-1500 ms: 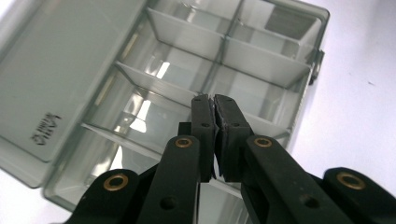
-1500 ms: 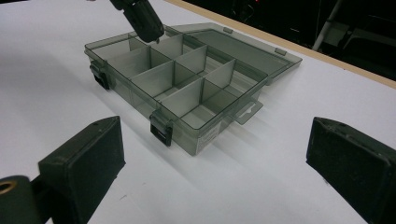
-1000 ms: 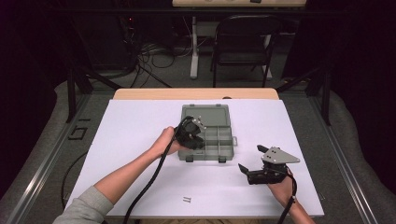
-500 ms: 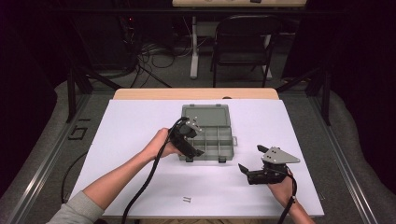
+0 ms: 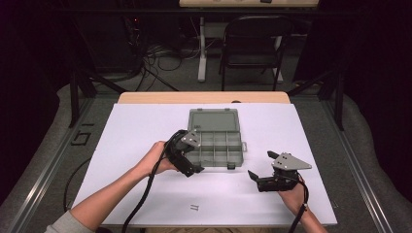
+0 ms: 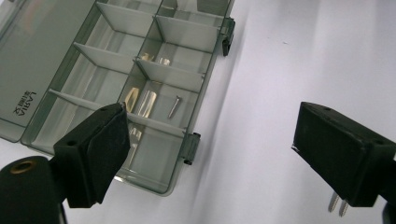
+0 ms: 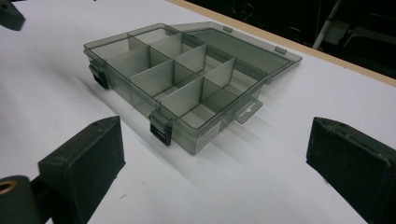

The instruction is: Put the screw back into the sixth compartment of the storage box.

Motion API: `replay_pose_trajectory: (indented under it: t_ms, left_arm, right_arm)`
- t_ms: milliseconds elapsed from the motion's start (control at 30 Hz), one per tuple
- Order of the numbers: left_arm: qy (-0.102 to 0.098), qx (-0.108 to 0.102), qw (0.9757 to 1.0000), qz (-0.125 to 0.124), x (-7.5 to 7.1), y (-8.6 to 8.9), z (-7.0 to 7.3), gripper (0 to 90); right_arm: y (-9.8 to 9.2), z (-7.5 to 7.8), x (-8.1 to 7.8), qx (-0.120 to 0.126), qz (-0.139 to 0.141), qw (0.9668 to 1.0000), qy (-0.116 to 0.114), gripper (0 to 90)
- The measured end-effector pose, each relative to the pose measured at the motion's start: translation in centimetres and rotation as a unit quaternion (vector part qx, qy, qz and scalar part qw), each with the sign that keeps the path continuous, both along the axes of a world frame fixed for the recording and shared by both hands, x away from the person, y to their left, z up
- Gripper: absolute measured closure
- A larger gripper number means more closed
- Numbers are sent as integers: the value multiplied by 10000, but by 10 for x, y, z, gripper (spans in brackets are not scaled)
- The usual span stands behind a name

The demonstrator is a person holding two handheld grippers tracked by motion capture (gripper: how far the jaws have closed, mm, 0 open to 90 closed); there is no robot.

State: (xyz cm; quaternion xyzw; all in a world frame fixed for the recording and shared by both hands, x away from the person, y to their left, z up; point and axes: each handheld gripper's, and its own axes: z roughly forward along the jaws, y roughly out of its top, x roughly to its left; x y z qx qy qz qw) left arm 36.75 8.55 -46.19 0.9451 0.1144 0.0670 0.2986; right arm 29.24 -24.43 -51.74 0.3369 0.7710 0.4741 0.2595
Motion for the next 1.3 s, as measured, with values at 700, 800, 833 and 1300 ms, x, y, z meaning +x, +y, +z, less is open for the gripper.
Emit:
replay_pose_trajectory:
  t_ms: [700, 800, 833, 1300]
  left_arm:
    - [-77, -108, 9998, -138, -33, 7, -17, 20]
    - [-47, -154, 9998, -110, -36, 9, -20, 9]
    - [-49, -164, 9998, -112, -36, 10, -22, 6]
    - [-7, -280, 9995, -163, -48, 13, -35, 10]
  right_arm:
    - [0, 0, 0, -33, 7, 10000, 9, 33]
    - [0, 0, 0, -35, 7, 10000, 4, 33]
    - [0, 0, 0, -35, 9, 10000, 4, 33]
    - [0, 0, 0, -32, -10, 10000, -5, 33]
